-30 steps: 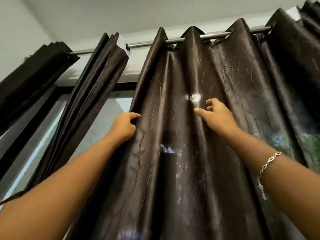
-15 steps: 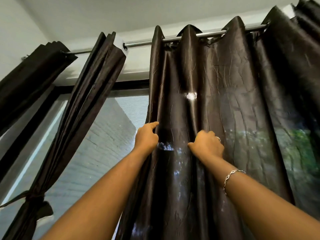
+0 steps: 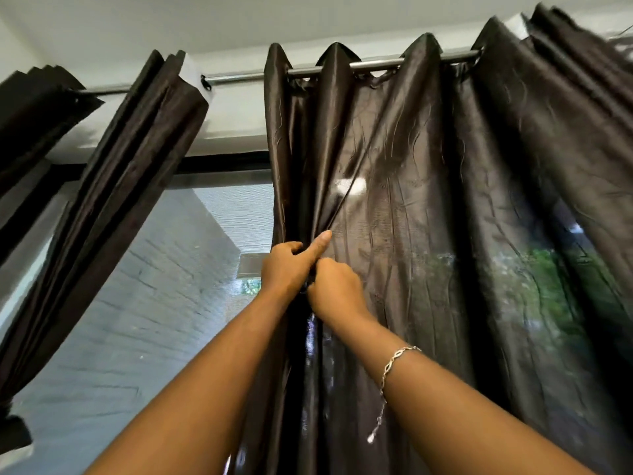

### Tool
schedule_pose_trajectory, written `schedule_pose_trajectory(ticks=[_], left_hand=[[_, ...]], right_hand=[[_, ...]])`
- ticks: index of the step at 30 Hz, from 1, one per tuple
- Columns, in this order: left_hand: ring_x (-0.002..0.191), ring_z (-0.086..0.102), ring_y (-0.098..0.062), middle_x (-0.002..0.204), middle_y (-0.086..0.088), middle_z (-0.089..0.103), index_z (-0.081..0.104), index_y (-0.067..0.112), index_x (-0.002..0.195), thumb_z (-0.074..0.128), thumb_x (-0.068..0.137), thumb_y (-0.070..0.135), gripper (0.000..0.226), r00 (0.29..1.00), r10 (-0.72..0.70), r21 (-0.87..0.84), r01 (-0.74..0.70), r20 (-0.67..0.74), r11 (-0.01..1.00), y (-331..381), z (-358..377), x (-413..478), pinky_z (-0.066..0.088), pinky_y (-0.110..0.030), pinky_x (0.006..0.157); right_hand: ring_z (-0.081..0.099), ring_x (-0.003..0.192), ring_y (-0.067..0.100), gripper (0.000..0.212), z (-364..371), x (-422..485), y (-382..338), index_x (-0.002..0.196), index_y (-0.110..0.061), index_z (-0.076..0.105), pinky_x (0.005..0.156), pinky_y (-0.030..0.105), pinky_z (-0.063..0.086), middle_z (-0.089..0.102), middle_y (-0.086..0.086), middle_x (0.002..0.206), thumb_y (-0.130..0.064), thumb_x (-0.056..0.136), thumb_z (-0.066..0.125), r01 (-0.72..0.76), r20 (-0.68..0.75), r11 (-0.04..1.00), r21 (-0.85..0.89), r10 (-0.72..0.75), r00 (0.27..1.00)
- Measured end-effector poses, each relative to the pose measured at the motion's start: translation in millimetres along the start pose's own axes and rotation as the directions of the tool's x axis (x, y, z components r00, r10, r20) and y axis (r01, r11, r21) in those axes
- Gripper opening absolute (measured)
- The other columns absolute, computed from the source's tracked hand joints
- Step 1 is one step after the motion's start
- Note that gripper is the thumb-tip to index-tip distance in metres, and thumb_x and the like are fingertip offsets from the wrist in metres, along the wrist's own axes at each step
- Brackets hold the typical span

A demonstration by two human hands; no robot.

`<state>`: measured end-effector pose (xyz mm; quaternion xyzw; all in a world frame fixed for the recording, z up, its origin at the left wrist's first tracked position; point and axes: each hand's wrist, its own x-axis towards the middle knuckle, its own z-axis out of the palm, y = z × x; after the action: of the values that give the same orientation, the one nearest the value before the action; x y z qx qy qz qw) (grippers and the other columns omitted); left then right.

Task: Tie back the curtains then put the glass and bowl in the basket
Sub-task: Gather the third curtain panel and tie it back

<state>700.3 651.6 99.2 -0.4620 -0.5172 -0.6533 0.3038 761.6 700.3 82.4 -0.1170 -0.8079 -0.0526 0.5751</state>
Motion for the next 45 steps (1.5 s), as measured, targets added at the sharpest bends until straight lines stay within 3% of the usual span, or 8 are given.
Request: schedule_pose_trajectory(ticks=[5, 12, 18, 20, 23, 28, 38, 45], left_hand=[[0.071, 0.057, -0.032, 0.068, -0.018, 0.057, 0.056, 0.000, 0.064, 0.067, 0.074, 0.046, 0.049, 1.000, 0.020, 0.019, -0.020, -0.023, 1.000, 12, 20, 4, 0.045, -0.044, 0.069], [0.096, 0.057, -0.042, 0.096, -0.030, 0.063, 0.059, 0.001, 0.075, 0.046, 0.086, -0.002, 0.017, 0.987, 0.087, 0.186, -0.060, -0.137, 0.981, 17, 28, 12, 0.044, -0.041, 0.077], [0.089, 0.056, -0.037, 0.098, -0.023, 0.060, 0.039, 0.021, 0.139, 0.035, 0.086, -0.010, 0.061, 0.958, 0.244, 0.228, -0.206, -0.153, 0.951, 7, 34, 0, 0.040, -0.034, 0.073], [0.074, 0.052, -0.034, 0.083, -0.021, 0.056, 0.031, 0.034, 0.142, 0.034, 0.081, -0.014, 0.078, 0.955, 0.270, 0.271, -0.230, -0.123, 0.935, 8, 35, -2, 0.038, -0.033, 0.067], [0.098, 0.057, -0.037, 0.112, -0.022, 0.062, 0.048, 0.022, 0.134, 0.035, 0.080, -0.015, 0.066, 0.974, 0.213, 0.307, -0.180, -0.078, 0.935, 5, 38, 4, 0.045, -0.035, 0.084], [0.110, 0.055, -0.034, 0.127, -0.018, 0.057, 0.051, 0.013, 0.131, 0.036, 0.084, -0.012, 0.055, 0.982, 0.173, 0.313, -0.140, -0.079, 0.939, 1, 39, 8, 0.043, -0.029, 0.088], [0.115, 0.053, -0.033, 0.128, -0.017, 0.057, 0.052, 0.015, 0.130, 0.038, 0.083, -0.009, 0.055, 0.982, 0.179, 0.333, -0.149, -0.062, 0.931, 5, 33, 8, 0.042, -0.031, 0.096], [0.110, 0.055, -0.034, 0.128, -0.018, 0.057, 0.015, 0.033, 0.146, 0.045, 0.091, 0.006, 0.068, 0.962, 0.274, 0.215, -0.266, -0.008, 0.940, 9, 40, 0, 0.042, -0.028, 0.087]], right_hand=[[0.051, 0.108, 0.040, 0.022, -7, -2, 16, 0.108, 0.001, 0.050, 0.077, 0.038, 0.039, 0.057, 0.023, 0.114, -0.006, 0.088, 0.046, 0.015, 0.041, 0.999, 0.041, -0.017, 0.999], [0.056, 0.095, 0.029, 0.017, -42, 1, 46, 0.102, -0.016, 0.064, 0.080, 0.036, 0.045, 0.063, 0.013, 0.099, -0.020, 0.087, 0.056, 0.190, 0.005, 0.974, 0.121, -0.192, 0.981], [0.031, 0.131, 0.035, 0.061, -112, 15, 122, 0.136, -0.004, 0.036, 0.106, 0.043, 0.030, 0.037, 0.020, 0.139, -0.029, 0.086, 0.059, -0.260, -0.528, 0.954, -0.149, 0.146, 0.837], [0.025, 0.137, 0.037, 0.091, -127, 21, 146, 0.142, 0.001, 0.021, 0.109, 0.047, 0.028, 0.029, 0.025, 0.146, -0.047, 0.079, 0.066, -0.412, -0.445, 0.911, 0.005, 0.371, 0.815], [0.033, 0.133, 0.039, 0.116, -131, 26, 164, 0.144, 0.002, 0.014, 0.107, 0.051, 0.033, 0.032, 0.023, 0.146, -0.067, 0.066, 0.066, -0.472, -0.204, 0.844, 0.254, 0.524, 0.827], [0.040, 0.129, 0.035, 0.099, -125, 33, 153, 0.135, 0.002, 0.036, 0.104, 0.044, 0.035, 0.041, 0.018, 0.141, -0.071, 0.071, 0.055, -0.396, -0.103, 0.848, 0.352, 0.456, 0.884], [0.023, 0.137, 0.042, 0.126, -103, 84, 131, 0.146, 0.003, 0.003, 0.111, 0.057, 0.022, 0.018, 0.024, 0.151, -0.065, 0.063, 0.070, -0.554, -0.188, 0.783, 0.282, 0.612, 0.768], [0.047, 0.120, 0.042, 0.066, -107, 88, 157, 0.116, -0.005, 0.056, 0.102, 0.053, 0.037, 0.054, 0.023, 0.128, -0.057, 0.075, 0.064, -0.520, -0.275, 0.824, 0.225, 0.566, 0.778]])
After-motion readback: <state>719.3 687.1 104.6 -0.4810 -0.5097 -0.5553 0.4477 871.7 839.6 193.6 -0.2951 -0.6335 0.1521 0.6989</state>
